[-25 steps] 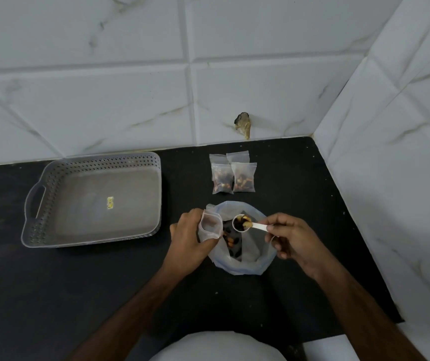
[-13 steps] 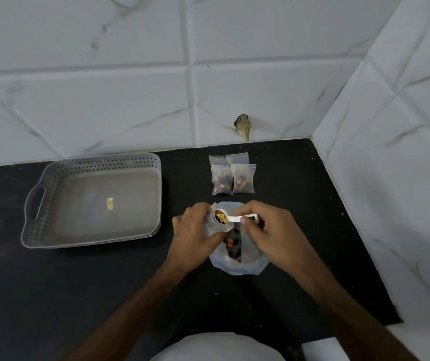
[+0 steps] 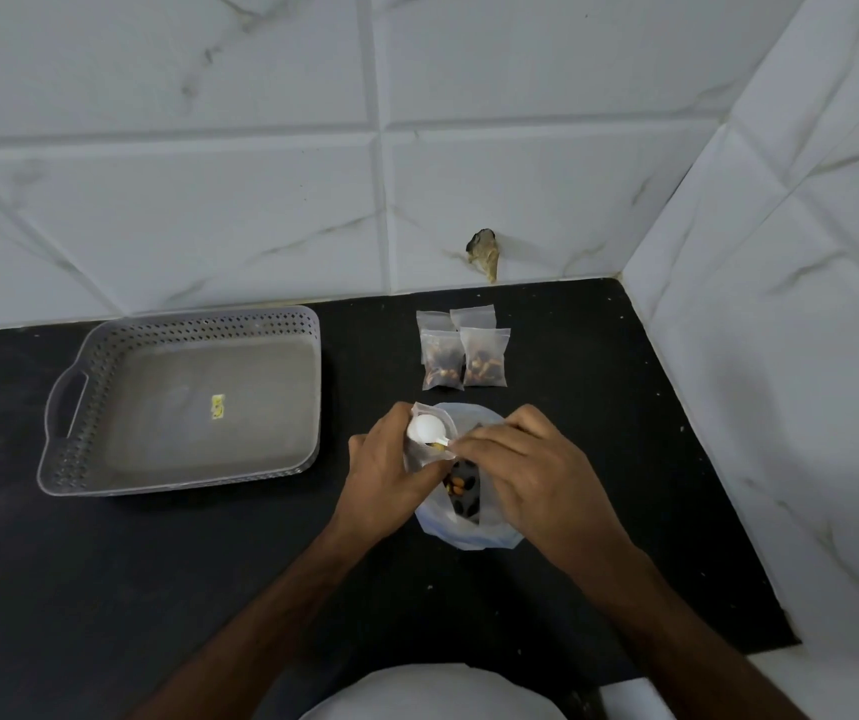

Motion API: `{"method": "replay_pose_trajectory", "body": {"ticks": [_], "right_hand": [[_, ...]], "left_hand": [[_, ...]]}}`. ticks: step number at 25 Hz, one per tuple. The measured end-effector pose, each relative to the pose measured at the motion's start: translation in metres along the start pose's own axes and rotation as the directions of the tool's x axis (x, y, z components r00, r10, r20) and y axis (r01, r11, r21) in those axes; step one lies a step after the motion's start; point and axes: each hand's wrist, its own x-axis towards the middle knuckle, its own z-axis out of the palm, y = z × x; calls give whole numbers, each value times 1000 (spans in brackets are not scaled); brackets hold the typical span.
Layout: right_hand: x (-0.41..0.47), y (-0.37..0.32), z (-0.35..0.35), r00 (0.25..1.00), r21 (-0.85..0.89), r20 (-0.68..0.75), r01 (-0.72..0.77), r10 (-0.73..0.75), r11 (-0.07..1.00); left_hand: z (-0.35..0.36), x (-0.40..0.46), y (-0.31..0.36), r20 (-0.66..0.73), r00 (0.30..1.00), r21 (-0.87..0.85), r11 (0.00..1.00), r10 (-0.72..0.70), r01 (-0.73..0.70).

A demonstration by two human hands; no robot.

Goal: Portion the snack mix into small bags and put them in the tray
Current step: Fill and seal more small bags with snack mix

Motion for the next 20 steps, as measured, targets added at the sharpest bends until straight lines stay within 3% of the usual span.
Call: {"method": "replay_pose_trajectory", "body": {"ticks": [4,11,13,15,17,20], "right_hand": [[-5,-2,-1,951,283,-33,-285,306,916],[-4,-5,-4,879,457,-20,-415,476,787],[-1,-8,-11,808,588,68,-507,586,630],[-2,-1,-15,698,721,160,-566,698,401],[-15,17,-10,605,716,218,-632,766,296],[-34,37,12,554,463,389,-808,736,364]], "left_hand": [[1,0,-3,8,1000,6,1000,-10,10],[-1,0,0,30,1000,-17,1000,-1,2],[-3,-1,0,26,1000,-14,1000,1,0],[-9,-4,-2,33,999,-29,999,16,-15],[-17,-10,-8,91,996,-54,998,23,-18],[-23,-18,-16,231,972,4,999,31,-32]]}}
